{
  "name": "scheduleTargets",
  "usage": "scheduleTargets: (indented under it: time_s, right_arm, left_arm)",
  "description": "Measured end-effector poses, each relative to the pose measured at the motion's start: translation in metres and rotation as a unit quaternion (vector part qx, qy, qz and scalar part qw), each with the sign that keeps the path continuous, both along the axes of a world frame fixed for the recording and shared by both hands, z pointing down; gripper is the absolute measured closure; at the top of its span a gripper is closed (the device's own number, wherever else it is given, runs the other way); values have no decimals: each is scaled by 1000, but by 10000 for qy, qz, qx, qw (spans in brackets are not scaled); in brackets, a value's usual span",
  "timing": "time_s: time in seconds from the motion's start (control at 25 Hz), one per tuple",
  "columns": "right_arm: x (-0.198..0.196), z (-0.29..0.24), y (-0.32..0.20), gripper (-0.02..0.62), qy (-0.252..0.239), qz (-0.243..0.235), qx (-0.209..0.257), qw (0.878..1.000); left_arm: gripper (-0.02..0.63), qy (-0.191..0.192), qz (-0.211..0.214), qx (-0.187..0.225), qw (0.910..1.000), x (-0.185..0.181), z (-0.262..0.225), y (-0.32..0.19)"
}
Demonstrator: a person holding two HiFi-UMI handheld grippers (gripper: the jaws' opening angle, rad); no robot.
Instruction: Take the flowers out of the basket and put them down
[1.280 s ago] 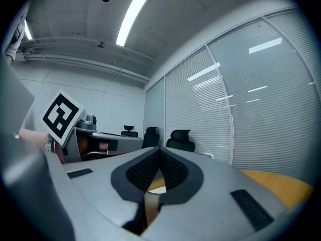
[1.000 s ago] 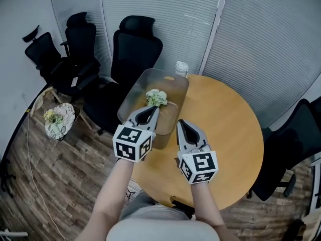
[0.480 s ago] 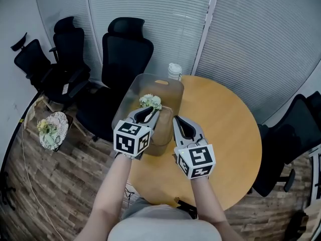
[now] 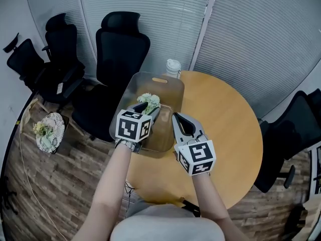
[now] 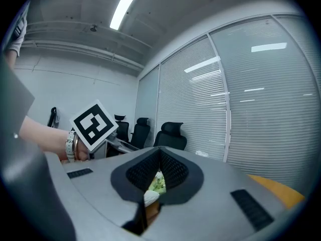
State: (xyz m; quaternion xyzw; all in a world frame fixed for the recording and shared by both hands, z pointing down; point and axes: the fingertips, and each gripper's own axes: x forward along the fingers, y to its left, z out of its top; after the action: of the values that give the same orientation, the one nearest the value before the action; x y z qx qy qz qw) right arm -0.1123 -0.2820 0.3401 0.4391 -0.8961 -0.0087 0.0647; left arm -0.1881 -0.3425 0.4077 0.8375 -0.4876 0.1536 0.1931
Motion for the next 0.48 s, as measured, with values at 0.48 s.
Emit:
scheduleTargets:
  time_s: [0.48]
  right_arm:
    - [9,19,-20,571,75,233,-234,9994]
  left_arm:
    - [354,-662,-40,-1410,9878,-20,75,-34]
